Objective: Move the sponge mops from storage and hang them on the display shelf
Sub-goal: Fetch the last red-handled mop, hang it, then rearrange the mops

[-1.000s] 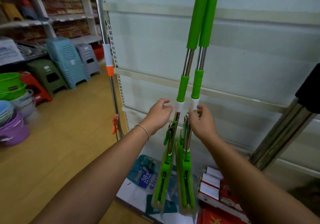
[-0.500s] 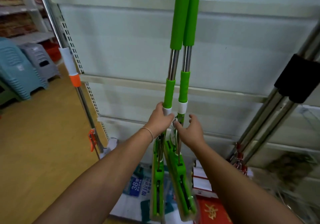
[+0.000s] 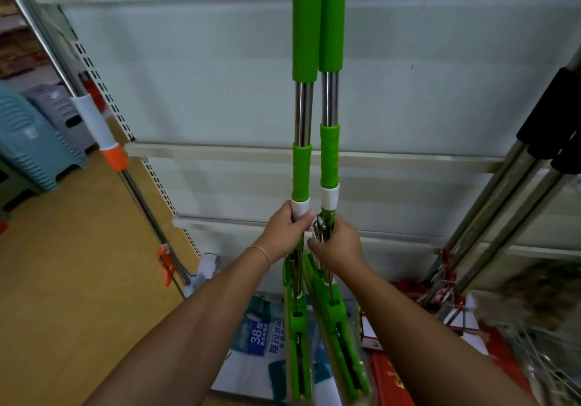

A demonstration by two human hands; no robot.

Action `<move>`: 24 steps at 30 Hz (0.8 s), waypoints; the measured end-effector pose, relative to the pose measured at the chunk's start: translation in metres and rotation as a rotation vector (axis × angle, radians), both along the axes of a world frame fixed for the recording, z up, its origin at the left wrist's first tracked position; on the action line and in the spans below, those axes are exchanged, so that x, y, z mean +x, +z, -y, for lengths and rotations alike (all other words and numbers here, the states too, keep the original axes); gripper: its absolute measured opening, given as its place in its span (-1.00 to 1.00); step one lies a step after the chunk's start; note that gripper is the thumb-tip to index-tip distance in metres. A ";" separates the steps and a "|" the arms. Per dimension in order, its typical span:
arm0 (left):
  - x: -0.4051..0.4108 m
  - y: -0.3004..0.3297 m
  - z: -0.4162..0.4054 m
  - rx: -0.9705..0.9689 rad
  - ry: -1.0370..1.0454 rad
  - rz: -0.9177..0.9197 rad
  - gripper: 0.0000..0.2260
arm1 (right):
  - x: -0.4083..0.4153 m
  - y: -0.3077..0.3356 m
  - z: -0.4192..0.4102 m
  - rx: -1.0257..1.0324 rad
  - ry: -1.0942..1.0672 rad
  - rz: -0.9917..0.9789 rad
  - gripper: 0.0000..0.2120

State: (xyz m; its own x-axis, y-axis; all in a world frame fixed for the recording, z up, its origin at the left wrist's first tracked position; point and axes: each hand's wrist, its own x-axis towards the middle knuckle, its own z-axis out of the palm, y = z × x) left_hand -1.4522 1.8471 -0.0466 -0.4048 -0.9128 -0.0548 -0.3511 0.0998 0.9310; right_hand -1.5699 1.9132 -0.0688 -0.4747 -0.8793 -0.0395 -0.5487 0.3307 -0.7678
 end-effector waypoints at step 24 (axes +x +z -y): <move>0.066 -0.010 -0.013 -0.017 0.038 0.014 -0.74 | -0.010 -0.001 0.034 0.051 0.207 -0.028 -0.66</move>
State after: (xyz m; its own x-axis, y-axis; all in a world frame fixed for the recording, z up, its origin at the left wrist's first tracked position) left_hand -1.3863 1.8601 -0.0569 -0.3696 -0.9282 -0.0440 -0.3675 0.1025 0.9243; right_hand -1.5798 1.8796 -0.0694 -0.2861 -0.9552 -0.0757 -0.6296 0.2470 -0.7366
